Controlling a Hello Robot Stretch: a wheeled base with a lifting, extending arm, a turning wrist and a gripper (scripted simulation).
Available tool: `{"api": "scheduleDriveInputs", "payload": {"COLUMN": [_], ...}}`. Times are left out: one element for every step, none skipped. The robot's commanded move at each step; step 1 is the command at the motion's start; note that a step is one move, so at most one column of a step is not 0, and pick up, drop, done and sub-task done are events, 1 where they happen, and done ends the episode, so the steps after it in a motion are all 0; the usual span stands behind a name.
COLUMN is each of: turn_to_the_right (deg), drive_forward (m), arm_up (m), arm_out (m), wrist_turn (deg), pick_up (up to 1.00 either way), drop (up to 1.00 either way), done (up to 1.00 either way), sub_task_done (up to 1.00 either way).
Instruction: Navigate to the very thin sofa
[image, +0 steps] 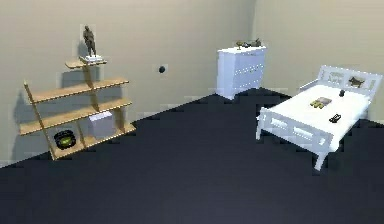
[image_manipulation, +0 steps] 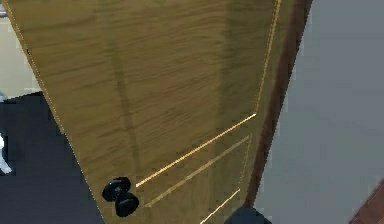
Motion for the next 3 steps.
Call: {"api": "scheduleDriveInputs", "payload": {"turn_to_the_right": [0.0,-27.0,0.0], "drive_forward": [0.25,0.0,0.35], "arm_up": [0.0,0.0,0.0], "arm_out": [0.0,0.0,0.0], "wrist_turn": [0.0,0.0,0.0], "pick_up": [0.0,0.0,0.0], "drop": [0.0,0.0,0.0], "done": [0.0,0.0,0.0], "sub_task_done": [0.0,0.0,0.0]}}
